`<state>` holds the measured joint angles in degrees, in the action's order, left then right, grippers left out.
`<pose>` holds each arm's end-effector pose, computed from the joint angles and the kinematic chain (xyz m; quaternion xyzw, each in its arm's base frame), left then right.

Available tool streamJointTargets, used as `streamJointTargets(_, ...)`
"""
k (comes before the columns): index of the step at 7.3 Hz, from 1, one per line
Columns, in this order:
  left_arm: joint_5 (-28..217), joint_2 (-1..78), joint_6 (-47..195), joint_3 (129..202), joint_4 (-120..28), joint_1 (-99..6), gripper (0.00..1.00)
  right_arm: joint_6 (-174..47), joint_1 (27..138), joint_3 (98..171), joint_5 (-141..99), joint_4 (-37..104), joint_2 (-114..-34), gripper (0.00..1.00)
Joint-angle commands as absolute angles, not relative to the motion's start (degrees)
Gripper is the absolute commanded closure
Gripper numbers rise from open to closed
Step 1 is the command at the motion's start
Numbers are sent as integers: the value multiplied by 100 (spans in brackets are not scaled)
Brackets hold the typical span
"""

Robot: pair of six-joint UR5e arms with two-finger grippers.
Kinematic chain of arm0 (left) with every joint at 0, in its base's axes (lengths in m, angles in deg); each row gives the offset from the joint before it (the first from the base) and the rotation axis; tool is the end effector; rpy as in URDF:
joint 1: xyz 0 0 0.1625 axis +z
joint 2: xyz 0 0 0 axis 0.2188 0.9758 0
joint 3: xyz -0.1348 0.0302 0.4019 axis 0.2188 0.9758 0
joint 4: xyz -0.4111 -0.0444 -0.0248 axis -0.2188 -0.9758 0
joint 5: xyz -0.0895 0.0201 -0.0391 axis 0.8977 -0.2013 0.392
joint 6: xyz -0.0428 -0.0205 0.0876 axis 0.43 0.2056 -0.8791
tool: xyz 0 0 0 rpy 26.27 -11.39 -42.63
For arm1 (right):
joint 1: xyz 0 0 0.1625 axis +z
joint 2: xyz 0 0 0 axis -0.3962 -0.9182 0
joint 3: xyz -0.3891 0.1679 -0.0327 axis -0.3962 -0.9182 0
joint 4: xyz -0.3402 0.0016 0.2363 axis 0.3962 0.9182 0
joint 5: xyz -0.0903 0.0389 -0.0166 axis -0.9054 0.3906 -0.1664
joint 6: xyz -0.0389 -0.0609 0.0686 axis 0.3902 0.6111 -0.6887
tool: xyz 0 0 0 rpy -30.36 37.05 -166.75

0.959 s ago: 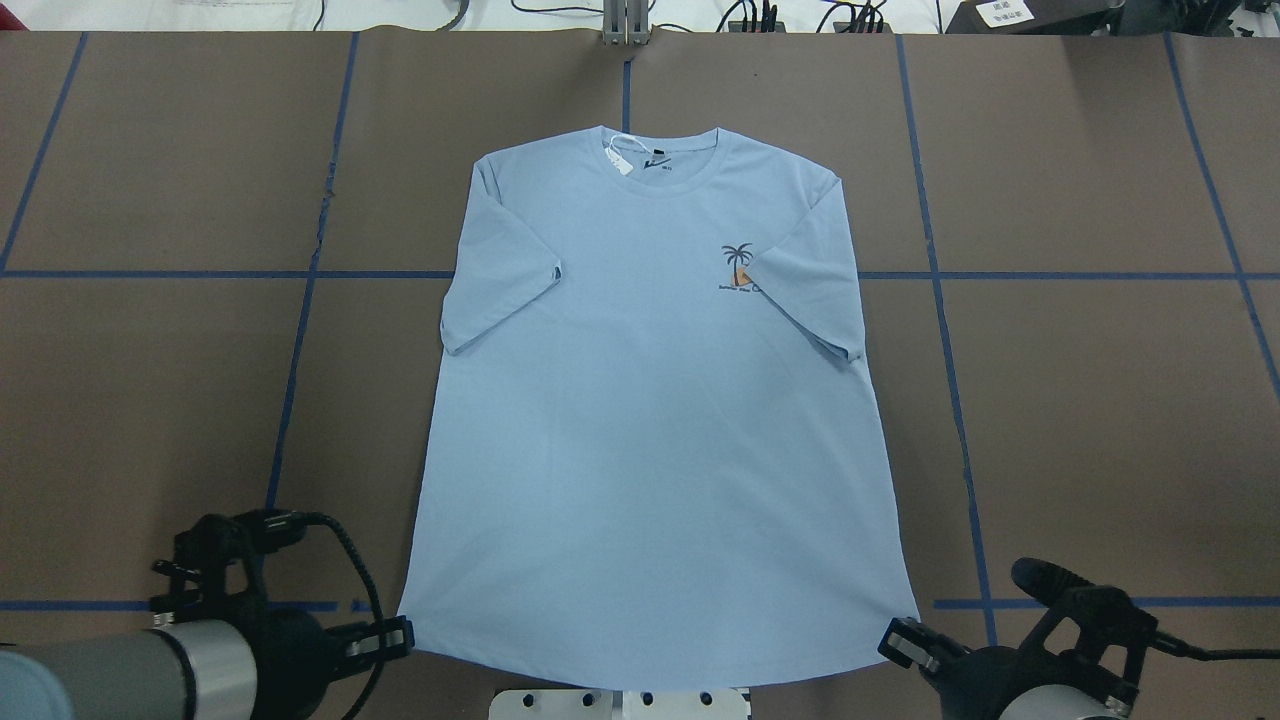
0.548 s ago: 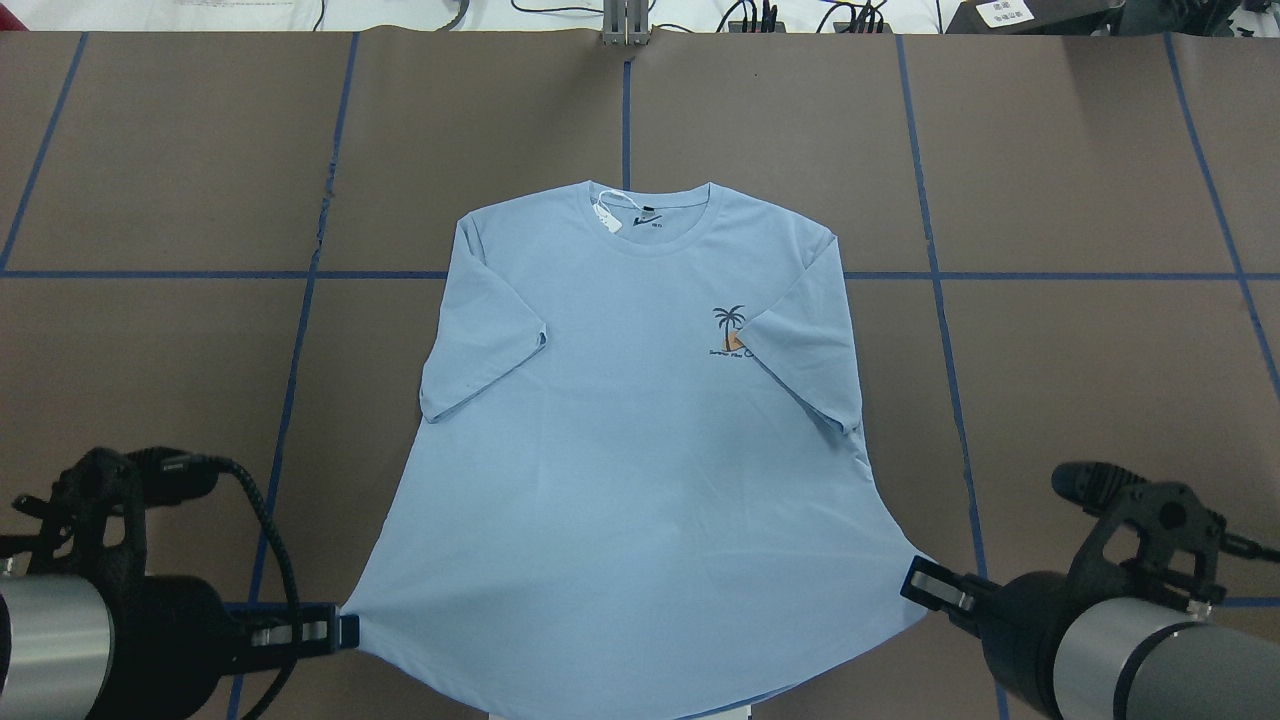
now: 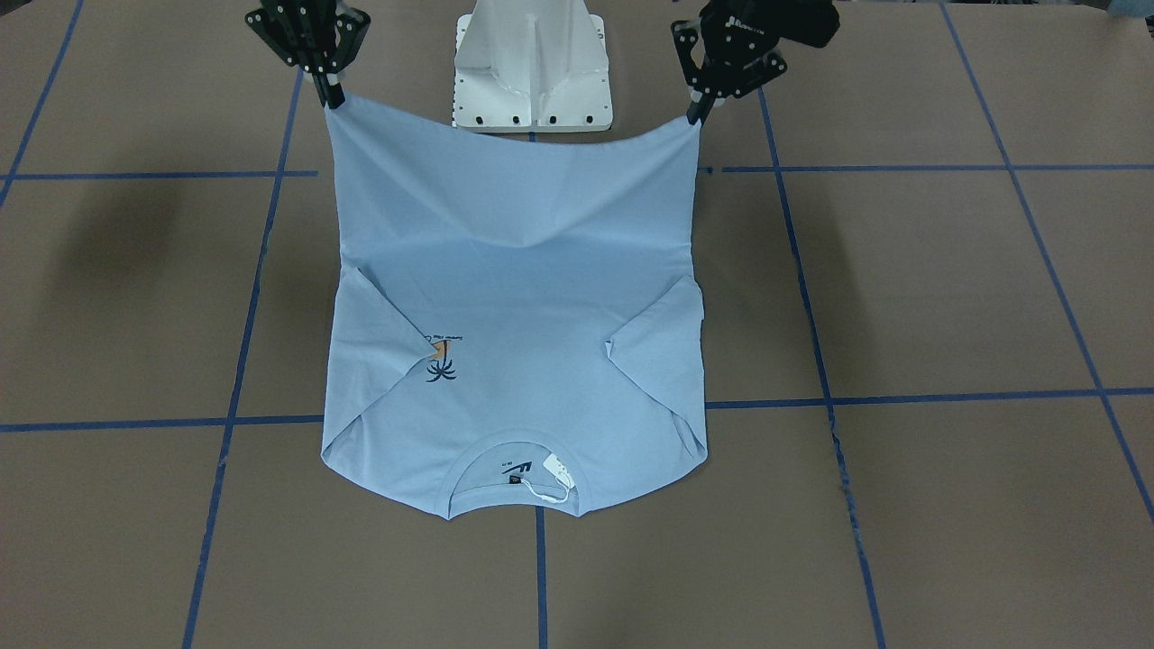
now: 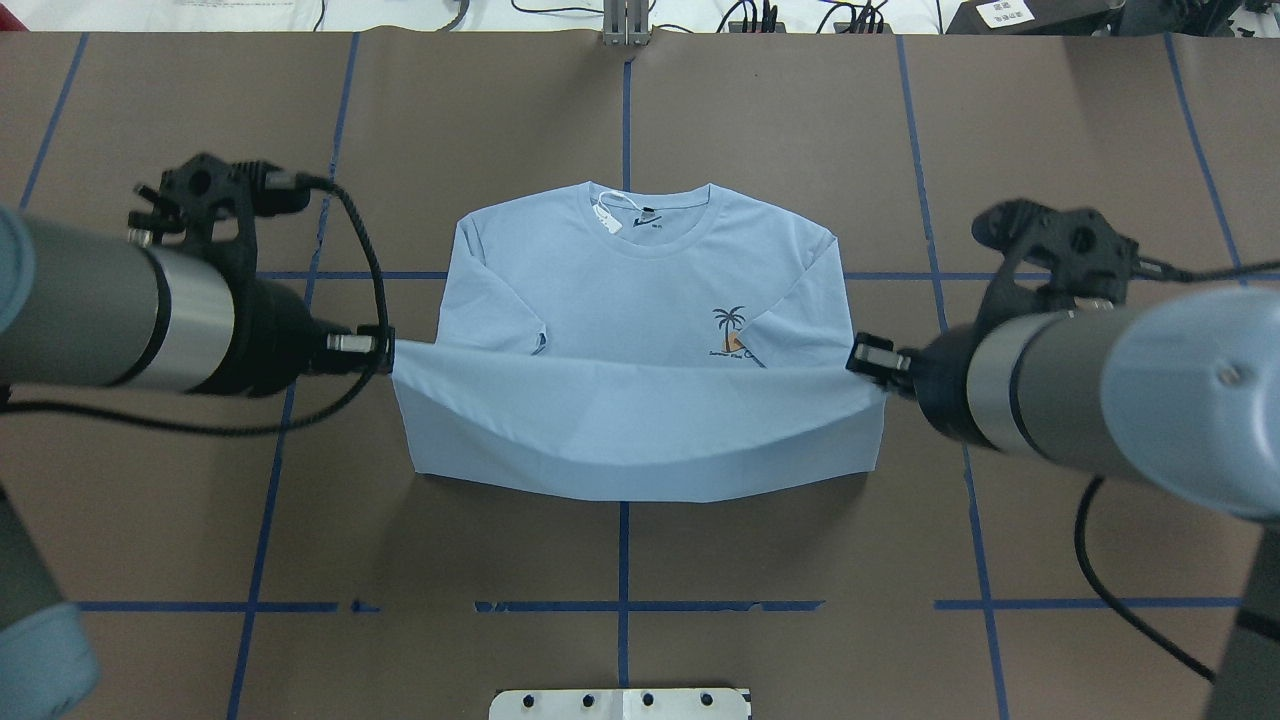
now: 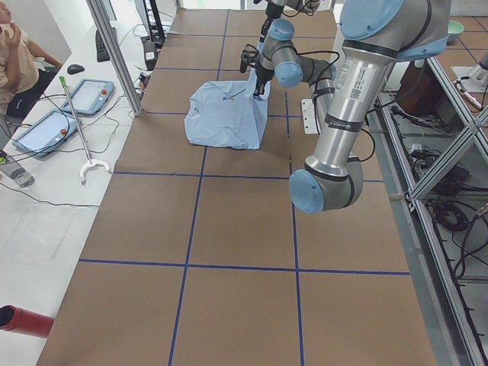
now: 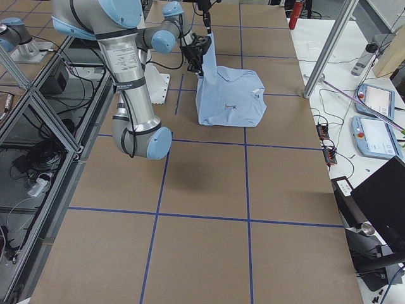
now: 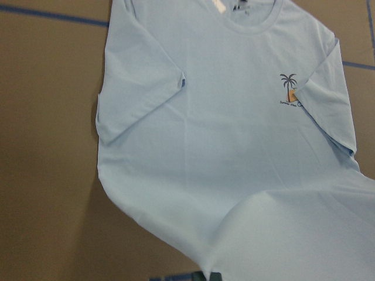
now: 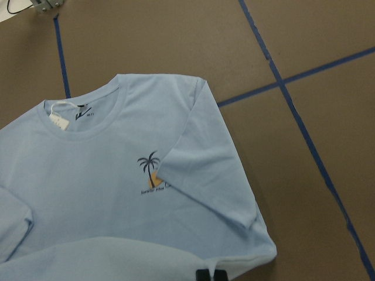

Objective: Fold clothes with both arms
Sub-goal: 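Lift the hem and fold it toward the collar with both grippers, then lay the hem down near the collar and open both grippers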

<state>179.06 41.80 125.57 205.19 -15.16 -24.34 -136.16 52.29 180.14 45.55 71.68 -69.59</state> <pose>0.3153 -0.3694 0.1673 0.1403 0.4833 -0.0315 0.8636 -0.3120 -0.3254 0.1637 0.1068 -0.3961 0.2215 0.8847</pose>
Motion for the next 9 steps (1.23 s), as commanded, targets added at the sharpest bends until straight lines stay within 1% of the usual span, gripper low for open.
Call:
streamJointTargets(1, 18000, 4646, 12024, 19475, -1655, -3094, 100, -12978, 6093, 16669, 4772, 6776, -6490, 100)
streamJointTargets(2, 17974, 4857, 11997, 18931, -1856, -3209, 100, -12951, 6261, 15914, 4772, 6068, -6427, 100)
streamJointTargets(3, 17956, 5068, 11988, 18212, -2380, -3288, 100, -12829, 6402, 15341, 4772, 5556, -6409, 100)
streamJointTargets(4, 17947, 5192, 11944, 17405, -3091, -3341, 100, -12688, 6490, 14874, 4764, 5133, -6391, 100)
streamJointTargets(5, 17764, 5358, 11935, 16787, -3515, -3350, 100, -12678, 6517, 14460, 4737, 4807, -6348, 100)
streamJointTargets(7, 17561, 5841, 11935, 15732, -3738, -3333, 100, -12678, 6526, 13162, 4711, 4358, -5805, 100)
streamJointTargets(9, 17404, 5948, 11882, 14773, -4606, -3307, 100, -12670, 6517, 12359, 4693, 3550, -5776, 100)
